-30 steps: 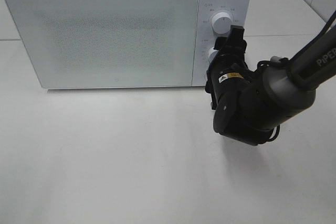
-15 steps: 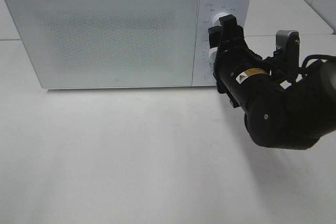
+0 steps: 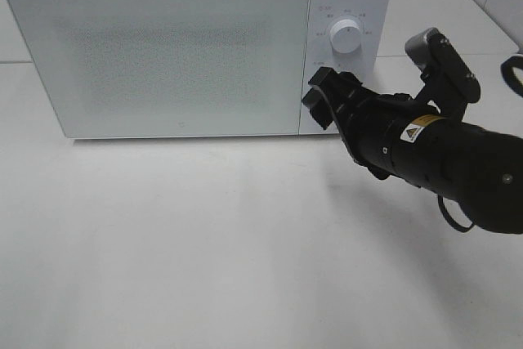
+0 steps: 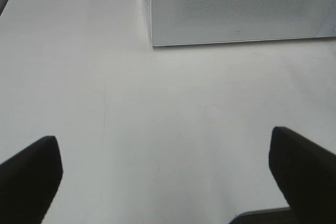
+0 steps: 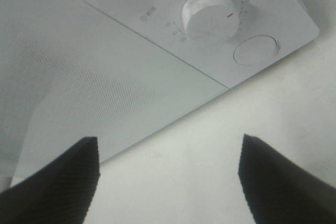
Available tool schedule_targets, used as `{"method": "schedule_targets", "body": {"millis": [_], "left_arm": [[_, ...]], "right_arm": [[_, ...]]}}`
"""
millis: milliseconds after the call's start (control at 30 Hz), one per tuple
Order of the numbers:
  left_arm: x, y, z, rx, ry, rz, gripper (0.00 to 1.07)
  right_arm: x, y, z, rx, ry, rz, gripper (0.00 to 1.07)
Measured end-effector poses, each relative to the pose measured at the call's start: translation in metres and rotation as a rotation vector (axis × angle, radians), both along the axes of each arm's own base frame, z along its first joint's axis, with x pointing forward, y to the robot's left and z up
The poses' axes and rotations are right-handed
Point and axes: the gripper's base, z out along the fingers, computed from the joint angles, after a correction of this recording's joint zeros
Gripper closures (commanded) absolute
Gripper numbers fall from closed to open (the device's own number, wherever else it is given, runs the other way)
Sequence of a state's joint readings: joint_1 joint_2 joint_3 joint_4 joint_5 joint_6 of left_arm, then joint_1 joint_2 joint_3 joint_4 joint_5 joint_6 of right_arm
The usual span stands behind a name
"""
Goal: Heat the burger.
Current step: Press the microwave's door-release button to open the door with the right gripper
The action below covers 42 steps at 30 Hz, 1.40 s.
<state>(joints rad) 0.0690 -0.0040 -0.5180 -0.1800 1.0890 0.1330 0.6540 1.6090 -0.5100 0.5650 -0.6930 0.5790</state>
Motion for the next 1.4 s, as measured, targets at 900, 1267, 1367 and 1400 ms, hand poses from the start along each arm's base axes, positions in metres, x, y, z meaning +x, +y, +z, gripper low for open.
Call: {"method": "schedule_targets", "body": {"millis": [900, 1267, 1367, 1400], "left_arm": [[0.0, 0.0, 0.0, 0.0, 0.0, 0.0, 0.06], [0.0, 0.0, 0.0, 0.0, 0.0, 0.0, 0.06], [0.0, 0.0, 0.0, 0.0, 0.0, 0.0, 0.06], [0.0, 0.0, 0.0, 0.0, 0.0, 0.0, 0.06]], "right_arm": [[-0.044, -0.039, 0.026, -0.437, 0.321, 0.539, 0.35], [-0.054, -0.05, 0.062, -0.717, 0.514, 0.799, 0.35], [-0.057, -0.052, 0.071, -0.75, 0.589, 0.832, 0.35], [-0.057, -0.052, 0.071, -0.75, 0.589, 0.832, 0.35]]}}
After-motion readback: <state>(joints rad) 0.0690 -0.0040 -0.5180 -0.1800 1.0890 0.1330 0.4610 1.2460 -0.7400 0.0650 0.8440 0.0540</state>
